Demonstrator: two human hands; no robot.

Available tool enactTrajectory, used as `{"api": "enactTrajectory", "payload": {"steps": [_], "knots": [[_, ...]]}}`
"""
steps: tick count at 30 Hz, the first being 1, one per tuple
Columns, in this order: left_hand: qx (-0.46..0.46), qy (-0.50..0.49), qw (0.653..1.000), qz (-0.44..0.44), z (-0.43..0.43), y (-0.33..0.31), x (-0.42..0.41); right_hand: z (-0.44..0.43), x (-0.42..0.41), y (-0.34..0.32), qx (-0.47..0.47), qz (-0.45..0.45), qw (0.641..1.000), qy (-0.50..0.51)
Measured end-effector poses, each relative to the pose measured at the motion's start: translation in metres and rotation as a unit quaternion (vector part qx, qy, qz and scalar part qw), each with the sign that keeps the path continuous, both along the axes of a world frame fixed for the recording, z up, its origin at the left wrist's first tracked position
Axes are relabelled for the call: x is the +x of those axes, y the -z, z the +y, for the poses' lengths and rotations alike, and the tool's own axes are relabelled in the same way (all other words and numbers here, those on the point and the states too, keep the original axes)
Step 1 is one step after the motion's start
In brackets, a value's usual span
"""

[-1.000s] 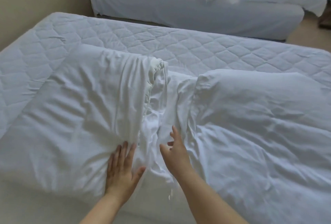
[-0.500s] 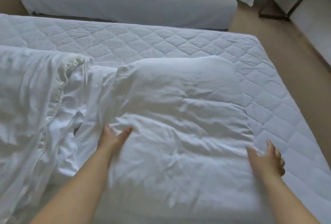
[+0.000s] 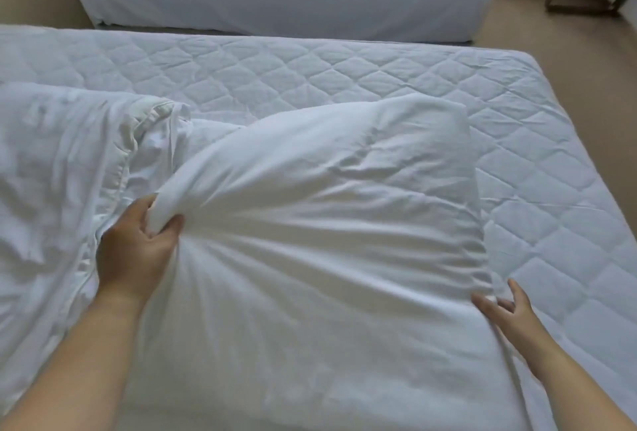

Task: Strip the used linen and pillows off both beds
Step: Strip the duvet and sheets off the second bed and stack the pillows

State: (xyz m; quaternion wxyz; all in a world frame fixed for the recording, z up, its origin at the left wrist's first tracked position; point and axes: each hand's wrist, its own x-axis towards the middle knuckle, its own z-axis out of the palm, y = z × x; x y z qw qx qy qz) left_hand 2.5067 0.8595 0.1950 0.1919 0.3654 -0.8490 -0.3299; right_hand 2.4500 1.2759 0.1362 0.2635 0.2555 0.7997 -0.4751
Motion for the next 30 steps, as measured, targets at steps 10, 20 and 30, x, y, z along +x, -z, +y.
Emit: {"api": "enactTrajectory", "payload": {"steps": [10, 20, 30], "knots": [[0.026, 0.144, 0.918, -0.369, -0.025, 0.098, -0.001, 0.029, 0.011, 0.054, -0.045, -0.055, 0.996, 0.049], [0.111, 0.027, 0.990, -0.077, -0.058, 0.051, -0.134, -0.041, -0.040, 0.029, 0.061, 0.065, 0.996, 0.011], [0.264, 0.142, 0.940, -0.162, -0.054, 0.087, -0.213, -0.070, -0.055, 0.052, 0.179, 0.109, 0.978, -0.024]]}}
